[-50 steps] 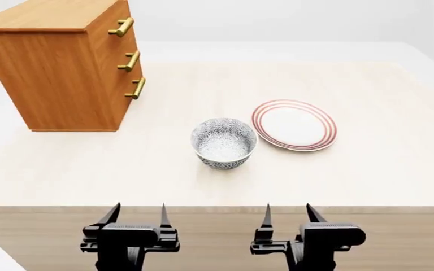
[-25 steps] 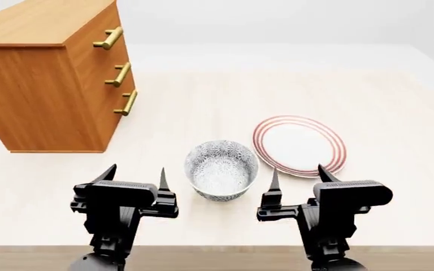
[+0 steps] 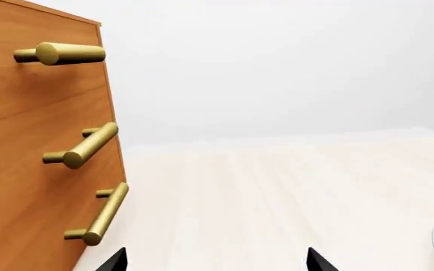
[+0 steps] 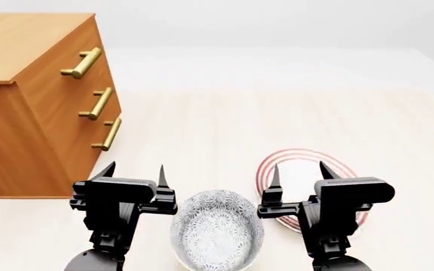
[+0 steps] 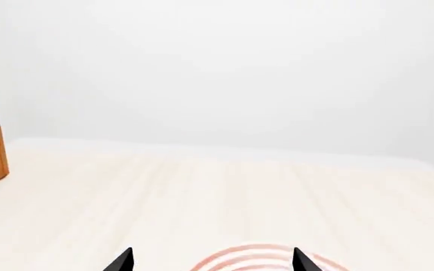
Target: Open the bottom drawer of the cabinet.
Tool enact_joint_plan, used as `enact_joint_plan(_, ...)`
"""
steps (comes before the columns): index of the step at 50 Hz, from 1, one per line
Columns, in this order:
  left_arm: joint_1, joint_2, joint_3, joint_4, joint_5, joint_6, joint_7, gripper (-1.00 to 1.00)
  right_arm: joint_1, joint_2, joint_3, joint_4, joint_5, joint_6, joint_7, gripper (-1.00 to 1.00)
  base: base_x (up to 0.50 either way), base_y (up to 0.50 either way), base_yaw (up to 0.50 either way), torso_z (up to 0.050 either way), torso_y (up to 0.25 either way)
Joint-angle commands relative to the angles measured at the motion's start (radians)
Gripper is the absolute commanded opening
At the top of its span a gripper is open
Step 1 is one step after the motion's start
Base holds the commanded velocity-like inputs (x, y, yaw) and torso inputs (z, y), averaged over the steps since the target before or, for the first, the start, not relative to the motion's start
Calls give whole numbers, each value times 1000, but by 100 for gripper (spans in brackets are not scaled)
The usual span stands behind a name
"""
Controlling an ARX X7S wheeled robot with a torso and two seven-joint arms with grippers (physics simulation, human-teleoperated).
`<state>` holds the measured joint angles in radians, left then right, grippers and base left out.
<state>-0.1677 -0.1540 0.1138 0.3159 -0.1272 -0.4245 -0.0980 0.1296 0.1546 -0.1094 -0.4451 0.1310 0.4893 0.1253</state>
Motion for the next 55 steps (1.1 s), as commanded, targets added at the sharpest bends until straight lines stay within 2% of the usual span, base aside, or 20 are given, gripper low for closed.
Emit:
enact_joint_plan(1,-3,-6,4,-10,-7,6,-9,100,2,5,-7,9,7,-7,8,100,500,0,0,0,0)
enact_joint_plan(14,-1,-12,9,-11,-17,7,-19,100,1,11,-14,8,9,-12,23,100,476,0,0,0,1)
enact_joint_plan(23,3,-22,17,15,-35,-6,-9,100,-3,18,-17,11,10,-24,31,100,0,0,0,0,0)
enact_joint_plan(30,-68,-54,75,72,74,-124,-79,100,-2,24,-24,8,9,-20,38,100,0,0,0,0,0)
enact_joint_plan(34,-139,-84,99,98,70,-216,-38,100,0,26,-26,11,10,-22,40,100,0,0,0,0,0)
enact_joint_plan(37,-191,-100,126,44,114,-199,-49,100,3,28,-29,13,11,-24,41,100,0,0,0,0,0)
enact_joint_plan(40,-259,-132,202,-3,177,-344,-43,100,4,30,-28,15,13,-26,42,100,0,0,0,0,0)
enact_joint_plan(45,-292,-150,283,-122,258,-334,-79,100,6,32,-29,15,16,-27,45,100,0,0,0,0,0)
enact_joint_plan(55,-322,-152,330,-261,290,-304,-96,100,3,36,-26,9,28,-32,51,100,0,0,0,0,0)
